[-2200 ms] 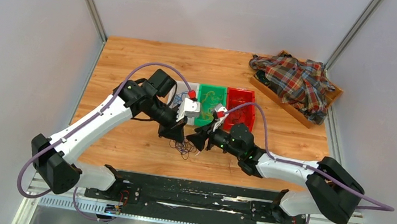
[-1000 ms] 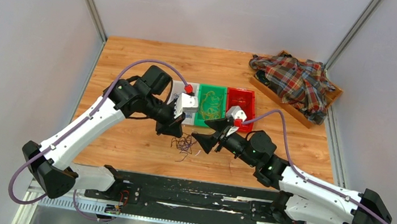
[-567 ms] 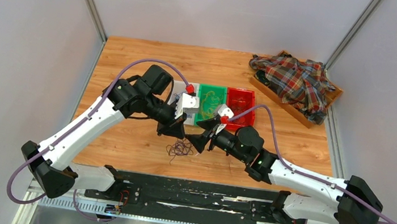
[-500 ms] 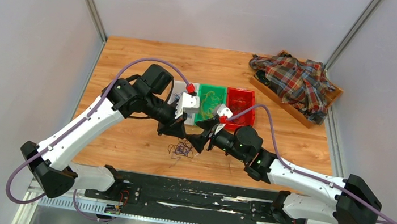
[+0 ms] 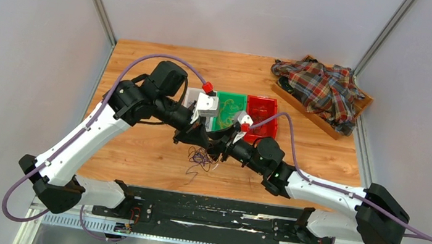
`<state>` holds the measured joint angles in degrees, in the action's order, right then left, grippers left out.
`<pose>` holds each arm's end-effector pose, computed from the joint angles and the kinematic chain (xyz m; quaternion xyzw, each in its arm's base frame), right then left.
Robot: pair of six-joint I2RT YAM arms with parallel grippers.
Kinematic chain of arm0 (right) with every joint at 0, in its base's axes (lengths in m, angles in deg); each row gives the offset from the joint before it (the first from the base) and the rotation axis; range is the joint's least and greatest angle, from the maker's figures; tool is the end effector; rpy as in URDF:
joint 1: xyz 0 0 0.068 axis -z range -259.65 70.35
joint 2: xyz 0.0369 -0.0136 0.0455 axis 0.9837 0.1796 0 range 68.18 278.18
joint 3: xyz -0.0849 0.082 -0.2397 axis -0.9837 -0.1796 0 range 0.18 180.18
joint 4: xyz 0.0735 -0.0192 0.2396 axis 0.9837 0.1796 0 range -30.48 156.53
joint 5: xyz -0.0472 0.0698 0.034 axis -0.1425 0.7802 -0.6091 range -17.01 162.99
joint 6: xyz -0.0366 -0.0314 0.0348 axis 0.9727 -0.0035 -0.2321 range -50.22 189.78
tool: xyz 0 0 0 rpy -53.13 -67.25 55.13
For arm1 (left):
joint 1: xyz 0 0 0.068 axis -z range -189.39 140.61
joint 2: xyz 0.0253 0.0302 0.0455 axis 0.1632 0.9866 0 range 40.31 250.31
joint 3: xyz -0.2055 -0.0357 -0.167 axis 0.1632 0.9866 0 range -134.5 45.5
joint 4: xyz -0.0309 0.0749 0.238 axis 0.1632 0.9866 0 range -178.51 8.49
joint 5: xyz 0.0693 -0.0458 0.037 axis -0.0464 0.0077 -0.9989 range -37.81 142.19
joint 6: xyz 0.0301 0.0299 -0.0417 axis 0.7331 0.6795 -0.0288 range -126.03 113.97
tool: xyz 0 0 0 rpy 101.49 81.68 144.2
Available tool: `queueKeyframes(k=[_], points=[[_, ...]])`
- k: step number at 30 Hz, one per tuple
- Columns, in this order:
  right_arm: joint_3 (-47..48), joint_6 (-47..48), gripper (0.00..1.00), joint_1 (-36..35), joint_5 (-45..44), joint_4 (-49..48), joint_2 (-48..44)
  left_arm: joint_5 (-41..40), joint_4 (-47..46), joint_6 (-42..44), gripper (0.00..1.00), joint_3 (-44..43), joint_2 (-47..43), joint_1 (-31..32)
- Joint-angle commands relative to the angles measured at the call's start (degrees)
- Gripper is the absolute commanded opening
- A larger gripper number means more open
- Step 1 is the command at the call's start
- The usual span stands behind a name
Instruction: Untangle the cables
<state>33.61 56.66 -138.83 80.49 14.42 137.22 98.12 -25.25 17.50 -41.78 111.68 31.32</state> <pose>0.1326 0.2335 0.2863 -0.2981 0.5739 0.4834 0.5901 0.1442 -0.1653 0.4034 0.5762 0.6510 -0.4094 0.2768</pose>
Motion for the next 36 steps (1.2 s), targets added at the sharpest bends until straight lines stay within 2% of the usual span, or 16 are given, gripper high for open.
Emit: queueKeyframes(k=[1,4,8,12,20,27,31,36], points=[[-4.96,-5.32,0.42,-0.85,-2.08,-6.42,-0.26,0.42,-0.25,0.43,0.01,-4.17,0.6,0.43],[-8.4,-5.38,0.44,-0.85,-5.63,-7.0,-2.36,-0.28,-0.17,1.45,0.01,-5.47,0.46,0.47],[-10.99,-3.1,0.59,-0.85,-10.51,-3.58,-10.05,-1.23,-0.18,1.93,0.01,-3.4,-0.42,0.43],[-10.86,-0.74,0.66,-0.85,-11.87,2.45,-17.22,-2.14,-0.2,2.91,0.01,-1.71,-1.21,0.51],[-8.5,1.08,0.69,-0.85,-6.53,10.19,-24.87,-4.12,-0.16,3.77,0.01,-1.19,-1.53,0.66],[-4.12,2.49,0.7,-0.85,-1.49,13.55,-24.57,-4.93,-0.17,3.95,0.01,-1.66,-1.61,1.2],[-1.14,4.68,0.72,-0.85,1.26,20.12,-26.32,-6.94,-0.16,5.1,0.01,-1.75,-2.3,1.47],[-0.16,4.78,0.75,-0.85,-0.14,24.57,-29.98,-7.81,-0.16,6.22,0.01,-2.05,-2.92,1.85]])
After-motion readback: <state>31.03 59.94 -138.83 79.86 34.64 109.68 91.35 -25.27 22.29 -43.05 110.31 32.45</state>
